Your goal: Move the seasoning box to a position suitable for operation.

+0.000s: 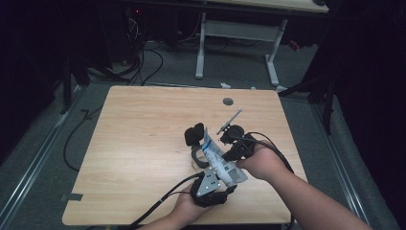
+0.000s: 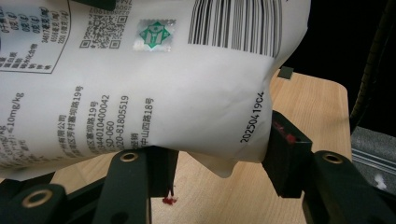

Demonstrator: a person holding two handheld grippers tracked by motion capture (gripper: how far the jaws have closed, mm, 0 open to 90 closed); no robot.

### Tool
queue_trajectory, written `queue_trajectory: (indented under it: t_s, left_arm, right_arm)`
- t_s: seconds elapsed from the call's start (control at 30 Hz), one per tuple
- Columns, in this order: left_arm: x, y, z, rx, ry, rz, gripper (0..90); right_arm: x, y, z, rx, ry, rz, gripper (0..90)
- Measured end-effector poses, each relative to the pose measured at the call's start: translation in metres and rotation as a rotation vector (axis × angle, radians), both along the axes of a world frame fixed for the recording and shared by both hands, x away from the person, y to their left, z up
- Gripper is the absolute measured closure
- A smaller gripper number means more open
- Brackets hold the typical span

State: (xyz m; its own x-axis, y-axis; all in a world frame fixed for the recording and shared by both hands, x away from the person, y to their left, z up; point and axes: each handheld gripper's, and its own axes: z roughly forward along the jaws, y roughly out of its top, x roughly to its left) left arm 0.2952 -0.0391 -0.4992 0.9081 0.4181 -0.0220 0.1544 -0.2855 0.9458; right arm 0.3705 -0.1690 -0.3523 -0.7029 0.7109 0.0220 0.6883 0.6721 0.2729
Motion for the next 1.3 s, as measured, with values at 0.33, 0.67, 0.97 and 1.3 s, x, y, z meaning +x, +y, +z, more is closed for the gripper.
queue_trajectory:
  t_s: [0.33, 0.67, 0.97, 1.3]
  left_arm:
    - [0.0003, -0.0001, 0.0027, -0.003, -0.008, -0.003, 50.1]
    - [0.0019, 0.0004, 0.005, -0.007, -0.006, -0.002, 50.1]
    - [0.0012, 0.0006, 0.0077, -0.008, -0.012, -0.006, 50.1]
    - [0.0005, 0.001, 0.0099, -0.016, -0.015, -0.01, 50.2]
  right_arm:
    - [0.0033, 0.0012, 0.0023, -0.004, 0.002, 0.005, 89.4]
    - [0.0059, 0.0033, 0.0037, -0.006, -0.001, 0.008, 89.3]
    - [0.0064, 0.0043, 0.0051, -0.005, -0.003, 0.013, 89.3]
    - [0.0062, 0.0052, 0.006, -0.004, -0.008, 0.016, 89.3]
